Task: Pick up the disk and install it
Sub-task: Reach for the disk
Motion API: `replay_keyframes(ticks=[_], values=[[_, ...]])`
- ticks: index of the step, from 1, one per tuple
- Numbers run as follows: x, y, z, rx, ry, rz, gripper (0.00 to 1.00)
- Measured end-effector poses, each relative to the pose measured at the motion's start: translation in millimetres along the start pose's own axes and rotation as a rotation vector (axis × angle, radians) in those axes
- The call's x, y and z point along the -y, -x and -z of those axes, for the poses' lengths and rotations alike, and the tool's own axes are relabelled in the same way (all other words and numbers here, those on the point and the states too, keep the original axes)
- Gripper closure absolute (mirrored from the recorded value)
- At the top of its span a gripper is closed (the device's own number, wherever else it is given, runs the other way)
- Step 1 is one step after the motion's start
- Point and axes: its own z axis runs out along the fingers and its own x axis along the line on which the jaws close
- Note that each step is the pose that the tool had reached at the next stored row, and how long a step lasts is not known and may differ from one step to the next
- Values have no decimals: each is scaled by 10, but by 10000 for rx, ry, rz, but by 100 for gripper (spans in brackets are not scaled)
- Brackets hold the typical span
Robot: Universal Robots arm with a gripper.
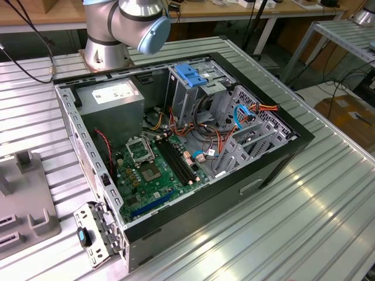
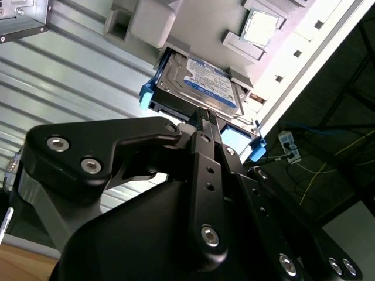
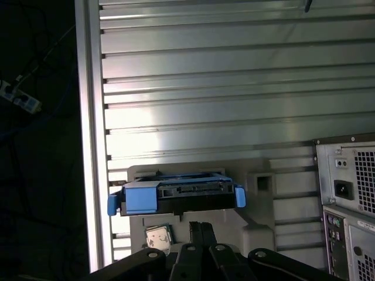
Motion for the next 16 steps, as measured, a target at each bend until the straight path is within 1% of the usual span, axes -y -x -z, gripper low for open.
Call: replay_keyframes(ticks=[3, 5, 7, 10, 13, 15, 16], values=[[1, -21, -1, 0, -1, -2, 89], [-4, -59, -3, 0, 0, -1, 89], [-22, -103, -7, 0, -1, 0, 89], [-70, -167, -29, 0, 0, 0, 89], [-91, -195, -49, -3, -2, 0, 89], [-91, -196, -52, -2, -2, 0, 89], [-91, -194, -60, -135, -11, -5, 89]])
